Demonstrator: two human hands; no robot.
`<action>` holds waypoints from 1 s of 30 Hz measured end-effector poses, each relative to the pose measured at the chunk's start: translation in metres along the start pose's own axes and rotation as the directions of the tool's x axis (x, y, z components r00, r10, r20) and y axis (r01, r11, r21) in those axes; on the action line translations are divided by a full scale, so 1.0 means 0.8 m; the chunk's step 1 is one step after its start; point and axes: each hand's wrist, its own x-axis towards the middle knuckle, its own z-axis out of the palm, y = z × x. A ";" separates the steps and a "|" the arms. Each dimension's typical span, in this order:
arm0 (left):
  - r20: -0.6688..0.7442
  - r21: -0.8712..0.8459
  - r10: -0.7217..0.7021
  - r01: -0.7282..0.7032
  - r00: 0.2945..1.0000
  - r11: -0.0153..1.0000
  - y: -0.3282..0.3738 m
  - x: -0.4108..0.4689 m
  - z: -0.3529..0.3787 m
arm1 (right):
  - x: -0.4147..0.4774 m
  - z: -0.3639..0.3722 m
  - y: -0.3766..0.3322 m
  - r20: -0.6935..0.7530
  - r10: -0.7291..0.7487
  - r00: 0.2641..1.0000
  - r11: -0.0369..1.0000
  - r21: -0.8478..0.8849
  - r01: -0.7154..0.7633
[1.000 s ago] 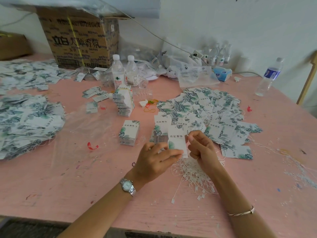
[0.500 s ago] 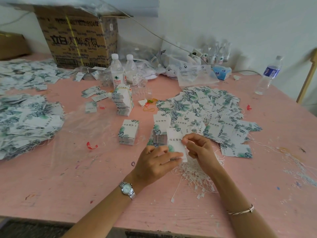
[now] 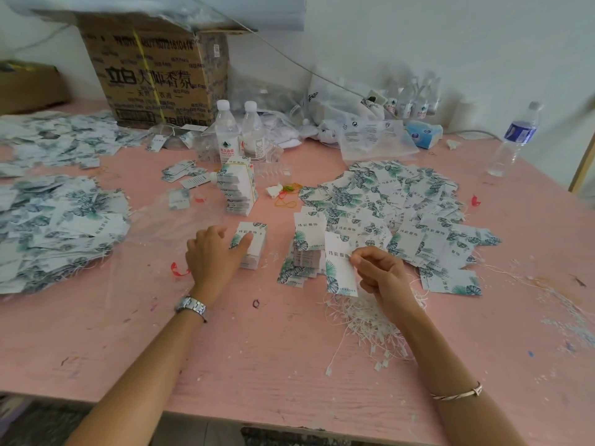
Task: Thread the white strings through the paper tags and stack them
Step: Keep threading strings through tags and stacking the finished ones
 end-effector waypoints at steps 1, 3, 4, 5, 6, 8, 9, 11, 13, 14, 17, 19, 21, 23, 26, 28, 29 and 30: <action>0.061 -0.074 -0.051 0.055 0.997 0.996 -0.004 0.004 -0.001 | 0.000 0.000 0.000 0.004 -0.001 1.000 1.000 -0.001 0.001; 0.134 -0.204 -0.102 0.128 0.986 0.971 -0.011 0.007 -0.002 | 0.001 -0.001 0.000 0.009 0.001 1.000 1.000 -0.002 -0.001; 0.140 -0.225 -0.099 0.129 0.985 0.966 -0.014 0.008 -0.003 | 0.001 -0.001 0.000 0.011 0.001 1.000 1.000 -0.002 -0.001; 0.139 -0.232 -0.092 0.123 0.986 0.965 -0.017 0.008 -0.004 | 0.001 -0.001 0.000 0.014 0.001 1.000 1.000 -0.003 -0.001; 0.132 -0.240 -0.090 0.120 0.987 0.963 -0.018 0.009 -0.004 | 0.001 0.000 0.000 0.018 0.002 1.000 1.000 -0.003 -0.002; 0.109 -0.253 -0.105 0.130 0.988 0.959 -0.020 0.011 -0.006 | 0.001 0.001 0.000 0.021 0.005 1.000 1.000 -0.006 -0.005; 0.094 -0.254 -0.117 0.137 0.989 0.957 -0.021 0.012 -0.006 | 0.000 0.002 0.000 0.020 0.007 1.000 1.000 -0.010 -0.006; 0.065 -0.249 -0.127 0.140 0.990 0.958 -0.020 0.014 -0.007 | 0.000 0.003 0.000 0.018 0.013 1.000 1.000 -0.014 -0.013; 0.046 -0.309 -0.120 0.128 0.992 0.942 -0.019 0.015 -0.008 | 0.000 0.003 0.001 0.019 0.019 1.000 1.000 -0.012 -0.018; 0.042 -0.366 -0.116 0.123 0.992 0.923 -0.016 0.015 -0.009 | 0.000 0.003 0.001 0.019 0.017 1.000 1.000 -0.011 -0.017; 0.054 -0.516 -0.084 0.099 0.995 0.851 -0.002 0.004 -0.013 | -0.001 0.003 0.002 0.003 -0.020 1.000 0.998 -0.053 0.020; 0.099 -0.614 -0.067 0.114 0.993 0.781 0.010 -0.011 -0.014 | -0.004 0.005 0.004 -0.002 -0.067 0.998 0.989 -0.129 0.067; 0.147 -0.683 -0.030 0.124 0.989 0.720 0.021 -0.032 -0.014 | -0.006 0.008 0.005 0.012 -0.117 0.993 0.973 -0.197 0.117; 0.177 -0.708 0.025 0.110 0.984 0.698 0.028 -0.053 -0.009 | -0.009 0.011 0.005 0.014 -0.153 0.988 0.957 -0.248 0.152; 0.212 -0.731 0.101 0.089 0.972 0.677 0.035 -0.082 0.004 | -0.013 0.016 0.004 0.000 -0.182 0.983 0.931 -0.323 0.172; 0.240 -0.750 0.110 0.113 0.964 0.651 0.038 -0.097 0.015 | -0.015 0.019 0.003 0.012 -0.189 0.982 0.918 -0.352 0.181; 0.253 -0.753 0.107 0.127 0.962 0.645 0.039 -0.102 0.020 | -0.016 0.020 0.002 0.022 -0.187 0.982 0.917 -0.354 0.183; 0.261 -0.752 0.107 0.132 0.959 0.646 0.039 -0.106 0.025 | -0.017 0.021 0.000 0.034 -0.185 0.982 0.917 -0.353 0.185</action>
